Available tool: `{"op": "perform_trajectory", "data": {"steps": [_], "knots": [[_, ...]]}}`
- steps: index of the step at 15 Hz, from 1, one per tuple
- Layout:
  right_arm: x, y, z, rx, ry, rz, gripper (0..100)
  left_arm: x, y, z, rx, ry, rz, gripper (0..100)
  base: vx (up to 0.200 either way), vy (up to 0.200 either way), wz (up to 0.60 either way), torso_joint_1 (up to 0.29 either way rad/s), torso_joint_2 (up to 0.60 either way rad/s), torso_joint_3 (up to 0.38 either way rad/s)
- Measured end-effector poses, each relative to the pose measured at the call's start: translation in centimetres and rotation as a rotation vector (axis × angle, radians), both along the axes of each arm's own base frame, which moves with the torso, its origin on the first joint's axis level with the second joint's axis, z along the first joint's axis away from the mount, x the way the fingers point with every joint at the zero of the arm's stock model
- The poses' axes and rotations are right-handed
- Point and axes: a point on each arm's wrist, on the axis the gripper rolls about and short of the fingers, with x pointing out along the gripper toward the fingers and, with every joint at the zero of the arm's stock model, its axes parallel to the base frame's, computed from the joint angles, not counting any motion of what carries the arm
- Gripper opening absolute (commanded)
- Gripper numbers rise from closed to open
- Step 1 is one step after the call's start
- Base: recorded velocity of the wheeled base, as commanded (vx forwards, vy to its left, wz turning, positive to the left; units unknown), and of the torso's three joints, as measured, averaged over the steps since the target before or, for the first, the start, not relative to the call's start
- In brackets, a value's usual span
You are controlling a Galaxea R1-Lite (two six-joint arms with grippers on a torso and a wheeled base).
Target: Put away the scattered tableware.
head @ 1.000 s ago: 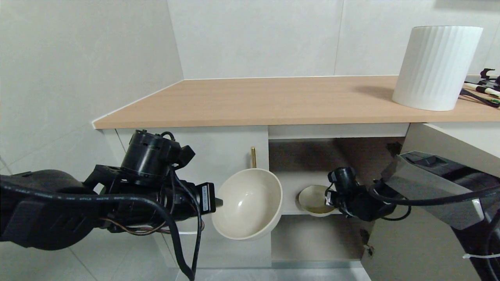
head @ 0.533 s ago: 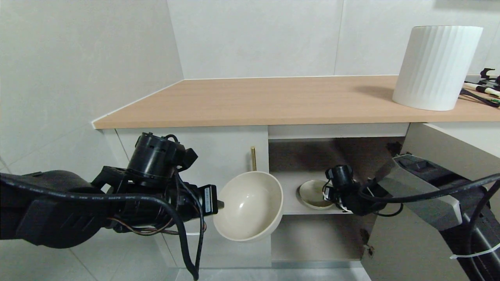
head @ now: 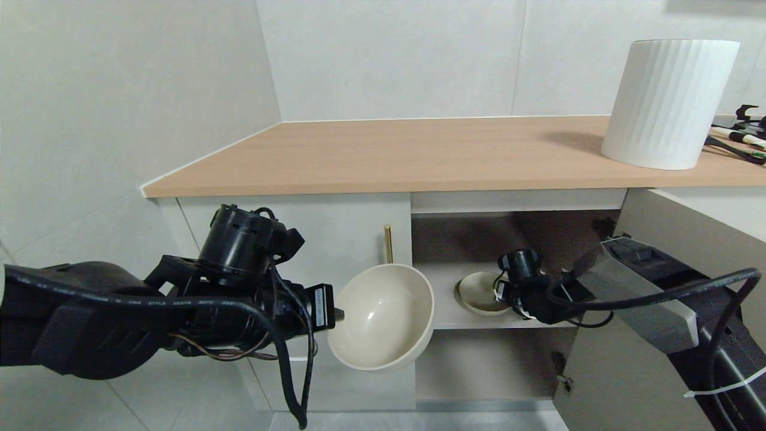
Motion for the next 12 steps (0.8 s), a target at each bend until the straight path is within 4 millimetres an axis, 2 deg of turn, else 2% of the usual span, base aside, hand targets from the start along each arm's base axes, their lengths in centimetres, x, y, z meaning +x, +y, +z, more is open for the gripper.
{"op": "perform_trajectory", "data": {"steps": [7,10,12], "knots": [[0.1,0.0,0.9,0.027,-0.023,-0.033,100,0.1,-0.4,-0.1,0.0,0.0,-0.011,0,0.0,0.0,0.0,0.0,0.0,0.0],[-2.0,0.3,3.4,0.043,-0.011,-0.009,100,0.7,-1.4,-0.7,0.029,0.004,-0.011,0,0.0,0.0,0.0,0.0,0.0,0.0],[-4.9,1.0,6.3,0.073,0.027,0.068,100,1.1,-2.4,-1.6,0.069,0.017,-0.014,0,0.0,0.0,0.0,0.0,0.0,0.0]]}}
